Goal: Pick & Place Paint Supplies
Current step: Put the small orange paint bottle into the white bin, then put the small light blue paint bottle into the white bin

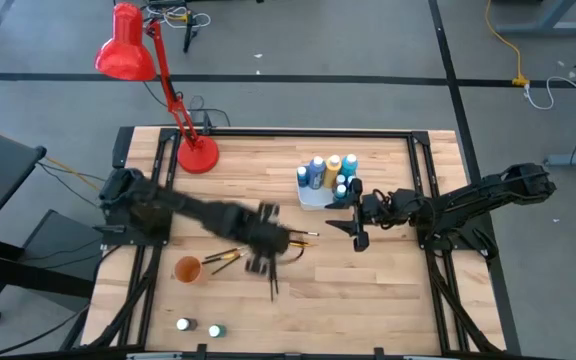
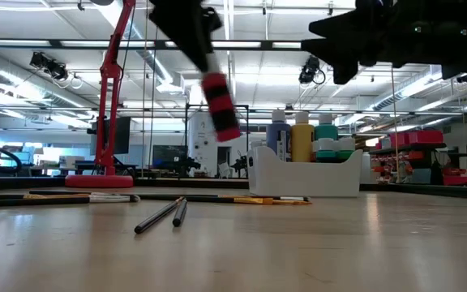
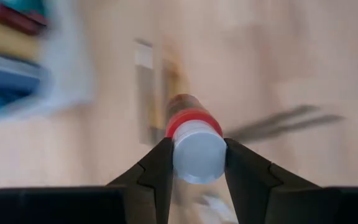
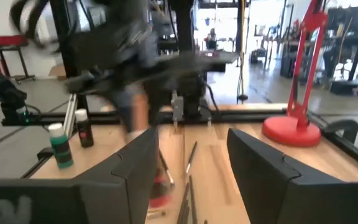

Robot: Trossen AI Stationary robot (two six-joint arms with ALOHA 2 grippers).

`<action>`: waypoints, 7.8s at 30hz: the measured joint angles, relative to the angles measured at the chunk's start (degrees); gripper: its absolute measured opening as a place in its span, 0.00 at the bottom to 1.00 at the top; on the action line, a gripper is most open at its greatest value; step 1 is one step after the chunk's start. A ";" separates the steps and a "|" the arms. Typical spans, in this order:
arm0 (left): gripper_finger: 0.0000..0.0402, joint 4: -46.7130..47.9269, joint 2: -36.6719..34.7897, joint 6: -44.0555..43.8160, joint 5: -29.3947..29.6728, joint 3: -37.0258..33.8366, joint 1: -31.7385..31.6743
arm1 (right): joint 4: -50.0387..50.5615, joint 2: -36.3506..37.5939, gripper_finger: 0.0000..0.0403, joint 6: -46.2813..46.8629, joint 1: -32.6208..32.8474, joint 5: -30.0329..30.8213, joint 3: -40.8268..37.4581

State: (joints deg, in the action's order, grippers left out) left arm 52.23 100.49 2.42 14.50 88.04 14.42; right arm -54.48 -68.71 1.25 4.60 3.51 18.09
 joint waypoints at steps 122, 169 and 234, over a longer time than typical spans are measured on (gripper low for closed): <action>0.43 -8.91 -22.56 16.15 2.30 2.15 -17.66 | 56.35 -16.21 0.01 18.36 -1.44 21.36 28.29; 0.43 -5.31 -22.36 16.41 2.64 1.65 -17.73 | 75.62 -32.59 0.00 20.16 -12.62 9.43 44.19; 0.43 -49.55 -29.16 -11.36 1.44 -38.28 22.16 | 44.26 -20.61 0.36 5.86 16.01 9.40 44.28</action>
State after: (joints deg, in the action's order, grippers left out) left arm 2.67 71.33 -8.94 15.94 49.77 36.58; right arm -10.22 -89.32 7.12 20.61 12.91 62.37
